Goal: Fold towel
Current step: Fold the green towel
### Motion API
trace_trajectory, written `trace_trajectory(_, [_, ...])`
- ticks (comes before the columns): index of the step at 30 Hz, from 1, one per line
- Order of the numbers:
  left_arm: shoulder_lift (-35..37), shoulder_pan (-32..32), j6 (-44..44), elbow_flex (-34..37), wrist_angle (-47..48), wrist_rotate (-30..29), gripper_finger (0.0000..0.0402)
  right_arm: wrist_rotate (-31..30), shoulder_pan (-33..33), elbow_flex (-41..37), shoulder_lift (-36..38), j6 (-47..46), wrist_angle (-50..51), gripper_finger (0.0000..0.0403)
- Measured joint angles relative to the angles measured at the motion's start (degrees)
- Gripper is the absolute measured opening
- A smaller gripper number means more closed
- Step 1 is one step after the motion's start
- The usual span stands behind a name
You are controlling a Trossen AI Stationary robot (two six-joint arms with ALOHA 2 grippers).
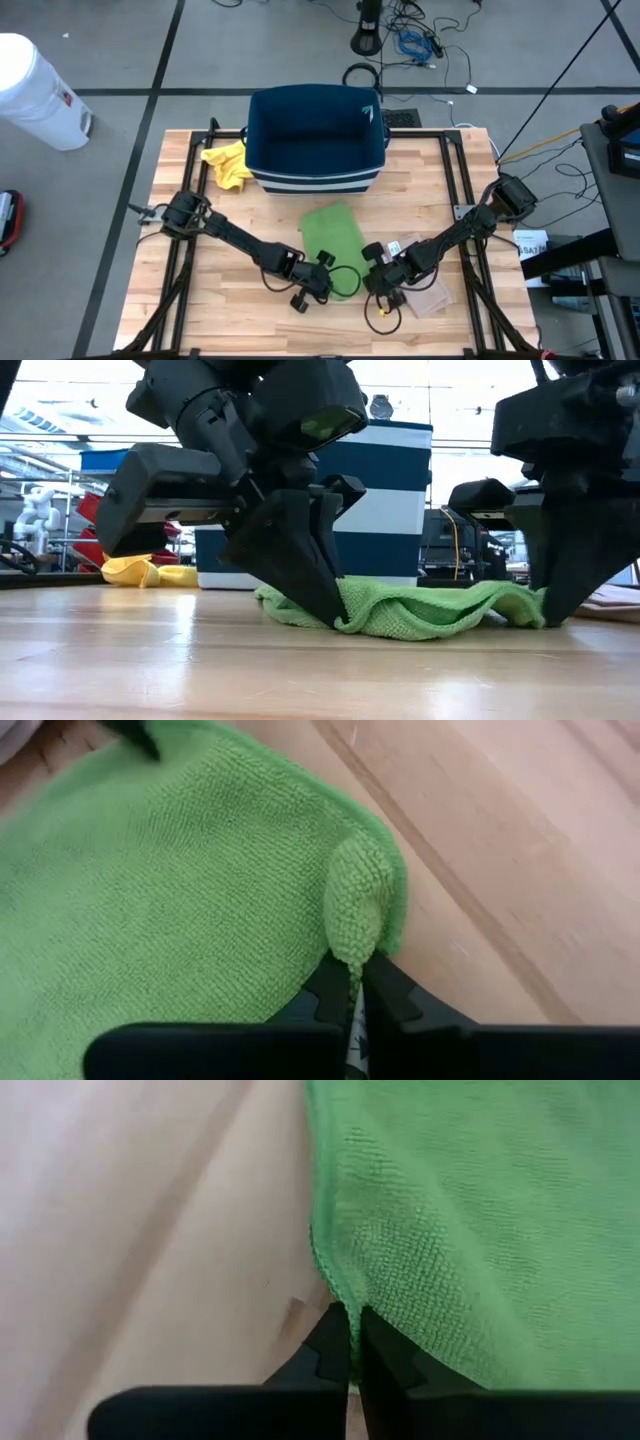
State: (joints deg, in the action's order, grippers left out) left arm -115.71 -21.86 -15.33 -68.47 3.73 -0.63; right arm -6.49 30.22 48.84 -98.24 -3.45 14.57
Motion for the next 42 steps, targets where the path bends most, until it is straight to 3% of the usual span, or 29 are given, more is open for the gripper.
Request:
trace_trajectory(6, [1.1,-2.3,-0.2,0.0,-1.0,2.7,0.0004,13.8,0.4,-0.1,4.5,-3.3,-4.3,0.0000])
trace_trajectory(13, [3.2,-4.2,1.9,0.0,-5.9,5.5,0.0002,21.4,1.2,0.0,10.6,-4.5,-7.8,0.0000])
trace_trajectory(19, [4.1,-4.8,6.2,0.0,-8.6,5.8,0.0001,21.8,0.8,0.0,13.0,-6.6,-7.8,0.0000])
trace_trajectory(24, [4.3,-4.4,12.9,0.0,-11.2,-0.4,0.0001,17.1,-0.1,0.0,13.1,-7.5,-4.6,0.0000])
trace_trajectory(30, [4.3,-4.4,14.3,0.0,-11.9,-4.6,0.0001,16.5,-1.8,0.0,13.1,-7.1,-2.8,0.0000])
trace_trajectory(37, [4.4,-4.5,6.0,0.0,-13.0,-4.4,0.0001,17.1,-2.6,0.0,13.2,0.6,-2.9,0.0000])
trace_trajectory(42, [6.1,-2.8,-1.6,0.0,-11.9,2.0,0.0001,18.8,-3.9,0.0,14.5,8.6,-3.0,0.0000])
